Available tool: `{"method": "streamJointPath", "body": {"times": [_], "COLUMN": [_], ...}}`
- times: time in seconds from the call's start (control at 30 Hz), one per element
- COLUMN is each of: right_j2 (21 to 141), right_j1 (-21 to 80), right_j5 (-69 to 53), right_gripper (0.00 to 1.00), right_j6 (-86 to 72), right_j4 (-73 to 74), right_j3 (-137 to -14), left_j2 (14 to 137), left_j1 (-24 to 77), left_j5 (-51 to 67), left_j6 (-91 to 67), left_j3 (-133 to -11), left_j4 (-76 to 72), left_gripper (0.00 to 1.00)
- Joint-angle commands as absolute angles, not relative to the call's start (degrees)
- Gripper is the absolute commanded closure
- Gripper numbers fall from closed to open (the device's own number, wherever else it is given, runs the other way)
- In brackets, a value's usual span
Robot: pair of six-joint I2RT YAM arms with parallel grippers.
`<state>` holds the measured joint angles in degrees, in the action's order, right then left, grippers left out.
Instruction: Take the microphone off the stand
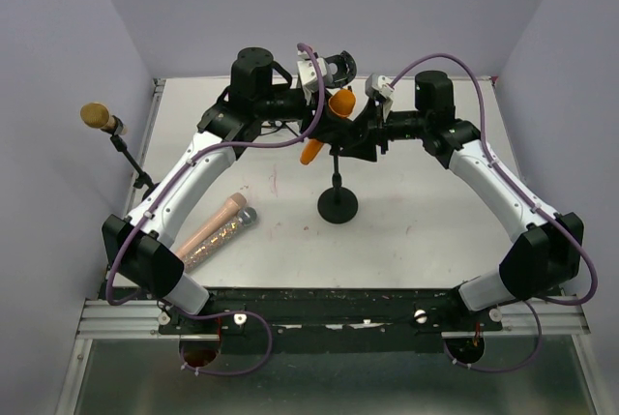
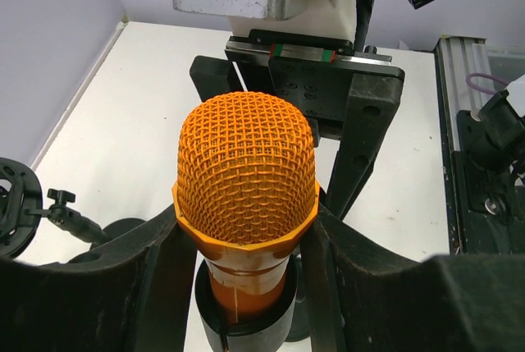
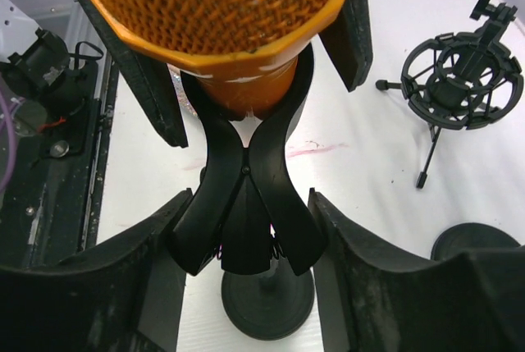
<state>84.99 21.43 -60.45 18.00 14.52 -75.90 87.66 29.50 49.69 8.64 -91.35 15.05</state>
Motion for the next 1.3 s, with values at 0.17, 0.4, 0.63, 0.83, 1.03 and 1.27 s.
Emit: {"method": "streamJointPath", "body": {"times": [0.17, 0.4, 0.63, 0.83, 1.03, 1.27], "right_j2": [83.7, 82.4, 82.6, 82.4, 82.4, 82.8], "right_j1": [21.9, 21.9, 21.9, 21.9, 21.9, 21.9], "right_j5": [-58.5, -57.0, -57.8, -57.7, -56.0, -55.9], "right_gripper": [0.99, 0.5, 0.21, 0.48, 0.99, 1.0], "right_j6": [19.2, 19.1, 18.8, 17.2, 16.3, 16.6], "right_j4": [14.6, 14.2, 15.2, 14.3, 14.1, 14.6], "right_j3": [-75.1, -74.4, -76.1, -75.5, -74.6, -74.4], "left_j2": [87.3, 88.0, 88.3, 88.4, 88.2, 86.5], "left_j1": [30.9, 31.0, 31.3, 31.9, 31.9, 31.5], "left_j5": [48.9, 48.2, 46.6, 46.3, 46.0, 44.7], "left_j6": [9.1, 10.5, 9.8, 9.8, 10.1, 10.3], "left_j3": [-93.2, -95.3, -94.1, -94.1, -95.4, -102.5], "left_j4": [12.9, 14.7, 14.1, 14.1, 14.3, 14.4], "left_gripper": [1.0, 1.0, 1.0, 1.0, 1.0, 1.0]}}
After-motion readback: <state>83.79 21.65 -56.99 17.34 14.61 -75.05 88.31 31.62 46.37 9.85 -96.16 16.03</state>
